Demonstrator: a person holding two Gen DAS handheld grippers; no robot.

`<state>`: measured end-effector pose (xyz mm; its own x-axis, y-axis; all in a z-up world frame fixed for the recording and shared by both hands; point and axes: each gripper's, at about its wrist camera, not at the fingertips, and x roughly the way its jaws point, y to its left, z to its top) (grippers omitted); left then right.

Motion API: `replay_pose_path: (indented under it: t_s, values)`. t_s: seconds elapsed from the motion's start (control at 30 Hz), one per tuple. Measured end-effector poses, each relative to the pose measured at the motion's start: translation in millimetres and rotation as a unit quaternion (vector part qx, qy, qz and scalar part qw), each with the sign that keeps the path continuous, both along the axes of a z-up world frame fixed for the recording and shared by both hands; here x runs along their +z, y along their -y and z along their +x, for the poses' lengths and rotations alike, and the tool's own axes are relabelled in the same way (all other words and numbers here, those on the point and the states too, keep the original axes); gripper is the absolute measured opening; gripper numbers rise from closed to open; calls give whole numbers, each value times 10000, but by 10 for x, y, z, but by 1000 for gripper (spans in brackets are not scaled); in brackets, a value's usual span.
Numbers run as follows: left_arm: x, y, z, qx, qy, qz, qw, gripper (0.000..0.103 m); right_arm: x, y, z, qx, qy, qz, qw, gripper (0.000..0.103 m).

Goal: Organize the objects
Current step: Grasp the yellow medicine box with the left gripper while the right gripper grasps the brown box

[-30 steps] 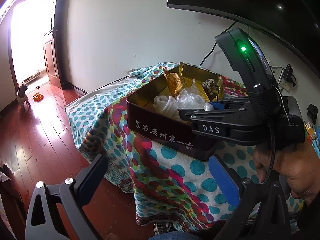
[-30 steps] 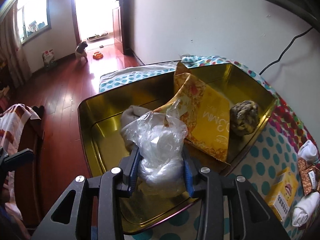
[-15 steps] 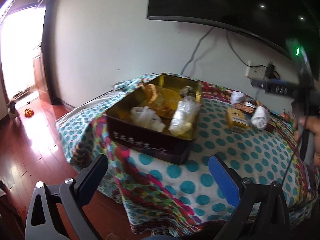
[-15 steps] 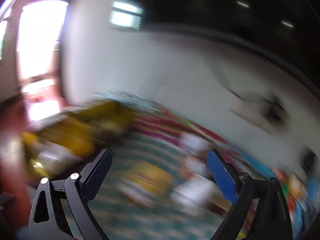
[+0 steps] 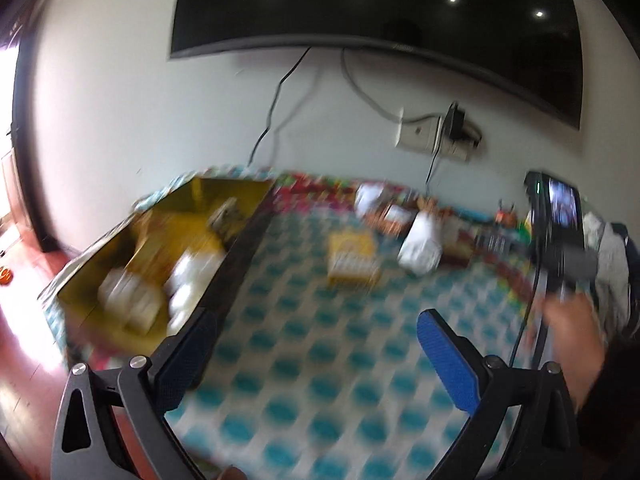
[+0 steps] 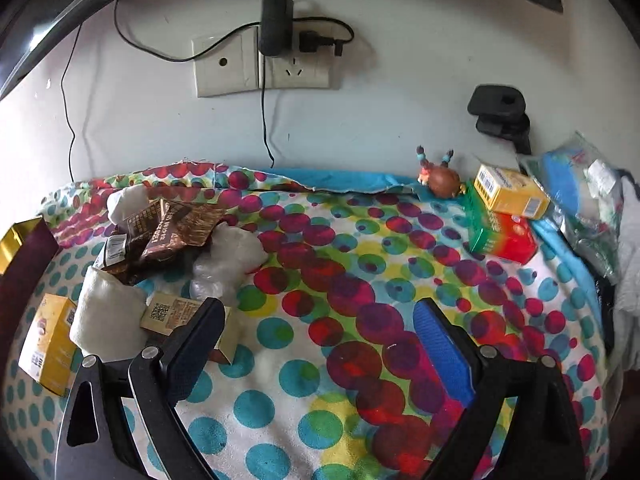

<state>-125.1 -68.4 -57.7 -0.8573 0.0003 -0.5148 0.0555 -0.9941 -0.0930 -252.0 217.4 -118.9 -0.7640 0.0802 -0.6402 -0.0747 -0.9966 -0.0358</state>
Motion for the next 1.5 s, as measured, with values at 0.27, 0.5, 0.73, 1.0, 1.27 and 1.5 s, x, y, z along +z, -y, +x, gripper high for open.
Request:
replay_pose_path:
  t_s: [0.27, 0.5, 0.73, 1.0, 1.27, 1.5]
  values:
    - [-292, -348, -1160, -148, 564, -761, 9954, 103, -23, -89, -13, 51, 2, -216, 9998, 95]
    - [-458, -290, -1573, 53, 996, -687, 9926, 103, -39, -58, -35, 117, 50, -187, 9997, 95]
    - [-614, -359, -1823, -4, 1577, -887, 9835, 53, -26, 3, -20, 246, 9, -84, 9997, 95]
    - [-598, -385, -1823, -35, 1546, -876, 9841, 52, -22, 27, -21, 381, 14, -58, 9993, 96]
    - [-488, -289, -1705, 281, 1152, -756, 9901, 52, -82, 66, -85, 883, 247, -289, 9954, 96]
    - [-452, -309, -1693, 381, 1073, -895, 9895, 52, -199, 156, -200, 1364, 695, -491, 9870, 96]
